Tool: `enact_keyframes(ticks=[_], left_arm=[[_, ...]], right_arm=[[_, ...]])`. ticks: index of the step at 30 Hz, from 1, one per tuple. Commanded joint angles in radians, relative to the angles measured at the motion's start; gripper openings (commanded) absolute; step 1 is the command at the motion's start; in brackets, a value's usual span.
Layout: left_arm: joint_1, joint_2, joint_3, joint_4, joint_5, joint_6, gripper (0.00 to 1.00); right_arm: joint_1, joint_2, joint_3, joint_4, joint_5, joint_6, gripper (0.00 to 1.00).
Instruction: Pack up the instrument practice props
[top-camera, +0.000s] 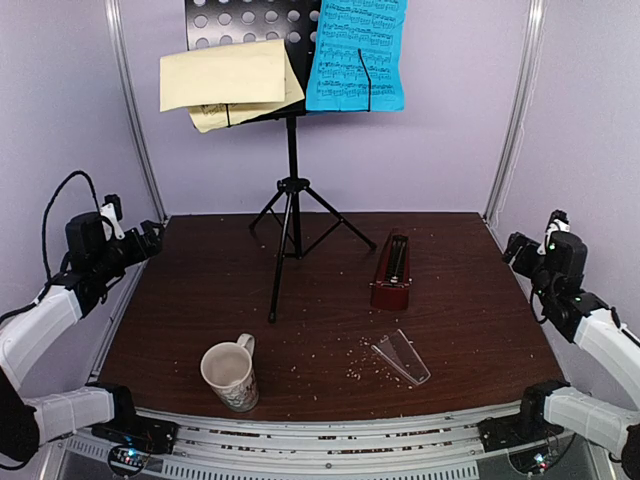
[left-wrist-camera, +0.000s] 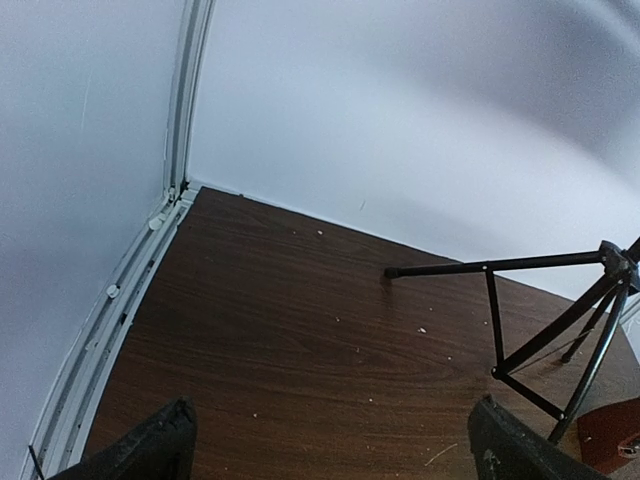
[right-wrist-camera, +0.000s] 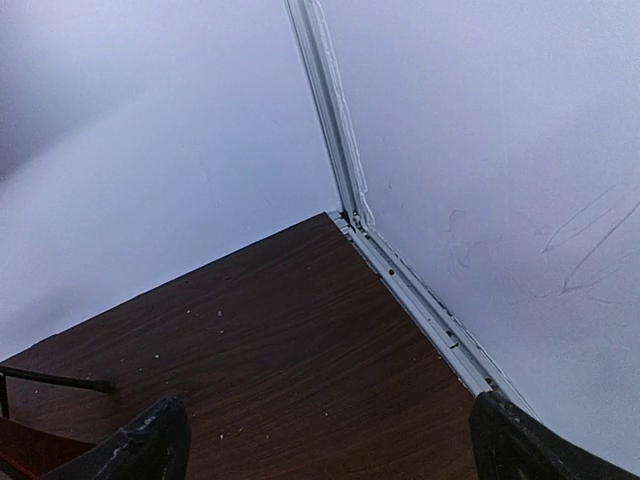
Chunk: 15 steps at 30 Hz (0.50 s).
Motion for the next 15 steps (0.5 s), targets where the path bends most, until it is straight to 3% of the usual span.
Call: enact_keyframes(ticks=[1,5,9,12,15], left_arm=[[-0.002,0.009,0.040,0.006,0.035,-0.010,0.98],[-0.003,0.014,0.053,0.005,0.092,-0.021,0.98],[-0.011,0.017,0.052,0.022,0.194,0.004,0.98],[-0.085,0.009,0.041,0.061,0.198,0.037,0.98],[-0.188,0.019,0.055,0.060,0.164,0.081,0.98]], right_arm=[[-0.004,-0.004,0.057,-0.031,-0.089,-0.006,1.00],[-0.004,0.019,0.167,-0.124,-0.200,0.081,1.00],[-0.004,0.043,0.245,-0.114,-0.378,0.163,1.00],[0.001,0.095,0.297,-0.133,-0.490,0.205,1.00],[0.038,0.164,0.349,-0.189,-0.504,0.210,1.00]])
